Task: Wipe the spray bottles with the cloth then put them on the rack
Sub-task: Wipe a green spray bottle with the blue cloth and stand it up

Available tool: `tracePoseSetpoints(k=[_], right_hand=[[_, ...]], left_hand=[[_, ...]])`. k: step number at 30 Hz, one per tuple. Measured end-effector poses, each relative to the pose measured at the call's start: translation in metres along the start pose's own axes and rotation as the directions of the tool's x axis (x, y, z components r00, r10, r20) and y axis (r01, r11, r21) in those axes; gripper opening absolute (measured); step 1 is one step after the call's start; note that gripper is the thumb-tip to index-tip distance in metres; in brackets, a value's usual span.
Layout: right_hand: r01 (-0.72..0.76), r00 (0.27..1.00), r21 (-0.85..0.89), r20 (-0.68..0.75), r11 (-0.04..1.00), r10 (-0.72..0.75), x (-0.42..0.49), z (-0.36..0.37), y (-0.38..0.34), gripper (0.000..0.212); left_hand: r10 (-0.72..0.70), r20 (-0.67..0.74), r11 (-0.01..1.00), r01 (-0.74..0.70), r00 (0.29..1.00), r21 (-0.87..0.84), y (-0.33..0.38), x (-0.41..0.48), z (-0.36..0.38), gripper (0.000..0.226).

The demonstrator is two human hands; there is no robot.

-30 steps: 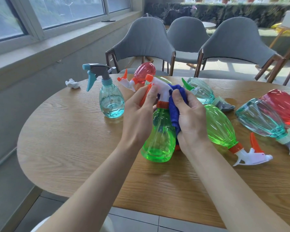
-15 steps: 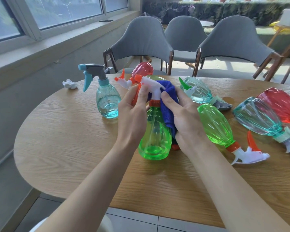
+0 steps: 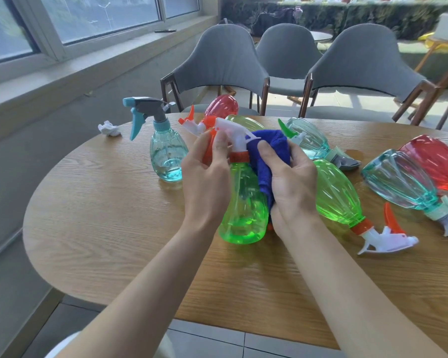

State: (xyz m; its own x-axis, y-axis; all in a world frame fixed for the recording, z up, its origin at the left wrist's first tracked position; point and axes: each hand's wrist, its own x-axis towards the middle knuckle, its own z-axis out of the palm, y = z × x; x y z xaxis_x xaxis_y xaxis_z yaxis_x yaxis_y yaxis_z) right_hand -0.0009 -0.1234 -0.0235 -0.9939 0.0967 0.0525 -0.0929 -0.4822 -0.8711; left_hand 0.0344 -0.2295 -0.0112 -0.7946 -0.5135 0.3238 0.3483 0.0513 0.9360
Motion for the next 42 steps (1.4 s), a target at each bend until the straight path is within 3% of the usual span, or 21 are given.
tracePoseSetpoints(k=[4,7,11,15,17,21,24,26,28,33,42], right_hand=[[0.012,0.999,0.005,-0.035,1.0,-0.012,-0.003,0.0,-0.006,0.01],[0.175,0.981,-0.207,0.119,0.963,-0.153,-0.011,0.003,-0.007,0.02],[0.423,0.884,-0.429,0.387,0.798,-0.261,-0.025,0.005,0.0,0.039],[0.666,0.743,-0.54,0.547,0.515,-0.386,-0.028,0.004,0.01,0.032],[0.708,0.705,-0.543,0.582,0.451,-0.405,-0.026,0.005,0.01,0.031],[0.637,0.77,-0.546,0.479,0.544,-0.422,-0.017,0.003,0.004,0.027],[0.489,0.869,-0.531,0.36,0.692,-0.338,-0.013,0.003,0.001,0.024],[0.43,0.899,-0.518,0.318,0.739,-0.3,-0.012,0.001,0.001,0.021],[0.466,0.882,-0.515,0.329,0.72,-0.337,-0.016,0.001,0.001,0.018],[0.667,0.745,-0.536,0.506,0.518,-0.435,-0.026,0.005,0.007,0.02],[0.454,0.889,-0.526,0.328,0.719,-0.321,-0.014,0.002,0.002,0.013]], left_hand=[[0.037,-0.09,0.999,-0.037,0.995,0.005,0.002,0.006,-0.001,0.029],[0.081,-0.061,0.995,-0.077,0.995,0.056,0.004,0.002,0.002,0.026],[0.064,-0.03,0.998,-0.064,0.997,0.015,0.003,0.003,0.001,0.033],[0.036,-0.026,0.999,-0.037,0.999,-0.039,0.004,0.005,-0.004,0.034],[0.028,-0.024,0.998,-0.029,0.999,-0.06,0.005,0.004,-0.005,0.034],[0.066,0.023,0.997,-0.066,0.998,-0.033,0.004,0.002,-0.005,0.032],[0.095,0.059,0.995,-0.096,0.994,0.023,0.004,-0.002,-0.002,0.034],[0.113,0.072,0.992,-0.117,0.991,0.049,0.005,-0.003,-0.001,0.033],[0.12,0.061,0.99,-0.124,0.991,0.069,0.005,-0.002,0.0,0.03],[0.085,-0.004,0.995,-0.085,0.996,0.045,0.007,0.002,0.0,0.028],[0.104,0.024,0.99,-0.105,0.994,0.093,0.002,0.002,-0.001,0.03]])
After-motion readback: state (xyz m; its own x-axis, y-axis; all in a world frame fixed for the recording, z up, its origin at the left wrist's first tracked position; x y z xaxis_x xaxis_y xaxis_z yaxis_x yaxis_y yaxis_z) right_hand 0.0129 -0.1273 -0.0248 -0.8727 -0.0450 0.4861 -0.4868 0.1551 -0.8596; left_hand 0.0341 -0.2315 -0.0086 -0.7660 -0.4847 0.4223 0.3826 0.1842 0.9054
